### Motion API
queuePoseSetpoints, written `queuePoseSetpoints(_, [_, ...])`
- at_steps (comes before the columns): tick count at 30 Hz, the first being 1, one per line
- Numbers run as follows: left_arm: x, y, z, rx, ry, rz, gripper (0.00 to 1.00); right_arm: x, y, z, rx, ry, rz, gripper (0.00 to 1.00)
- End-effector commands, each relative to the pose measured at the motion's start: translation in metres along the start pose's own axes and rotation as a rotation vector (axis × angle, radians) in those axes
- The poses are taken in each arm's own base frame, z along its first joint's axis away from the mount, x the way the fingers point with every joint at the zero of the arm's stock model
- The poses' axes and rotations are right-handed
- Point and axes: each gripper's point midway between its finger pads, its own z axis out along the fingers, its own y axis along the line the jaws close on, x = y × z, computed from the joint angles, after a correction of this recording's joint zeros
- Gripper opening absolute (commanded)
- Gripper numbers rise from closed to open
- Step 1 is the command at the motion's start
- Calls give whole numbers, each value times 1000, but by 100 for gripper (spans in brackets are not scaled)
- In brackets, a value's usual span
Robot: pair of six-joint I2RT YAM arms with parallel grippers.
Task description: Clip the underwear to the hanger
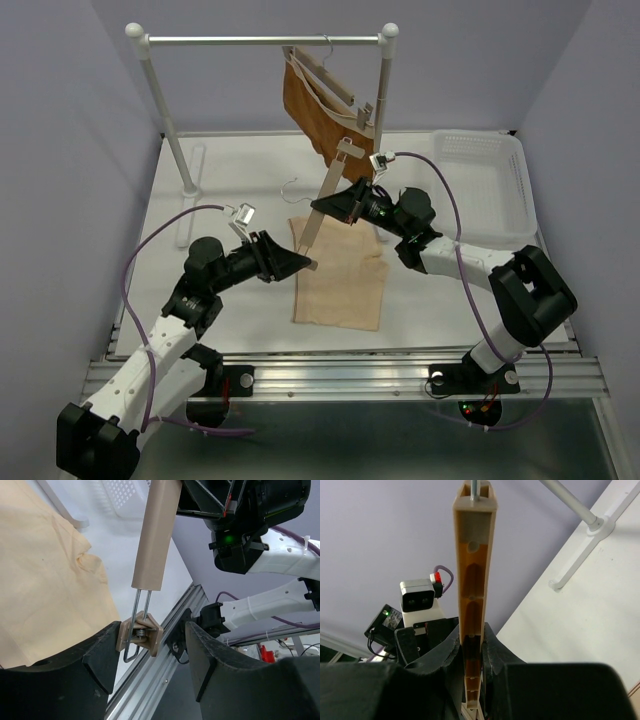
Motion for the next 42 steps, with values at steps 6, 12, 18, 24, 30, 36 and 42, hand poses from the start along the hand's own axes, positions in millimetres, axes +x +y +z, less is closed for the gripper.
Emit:
queuePoseSetpoints(6, [-19,-34,-5,97,-56,83,15,-16,8,2,-10,-30,-103,1])
queuePoseSetpoints(12, [-23,-34,-6,99,-86,81,0,-14,5,1,4,-20,-104,1])
queuePoseSetpoints(18, [-28,-34,-10,90,-134,86,0,-11,4,3,8,13,-117,30])
queuePoseSetpoints(24, [-29,-8,-2,-16,-146,23,0,-2,7,3,8,103,-196,100])
queuePoseSetpoints(30, [-43,18,-1,-143,-233,-15,0,11,-19,-20,170,167,-240,100])
queuePoseSetpoints(36, [-49,56,0,-292,-297,-59,0,53,-60,-58,323,285,-239,100])
queuePoseSetpoints(42, [-45,85,-8,-410,-313,-85,0,92,-96,-68,396,417,-230,100])
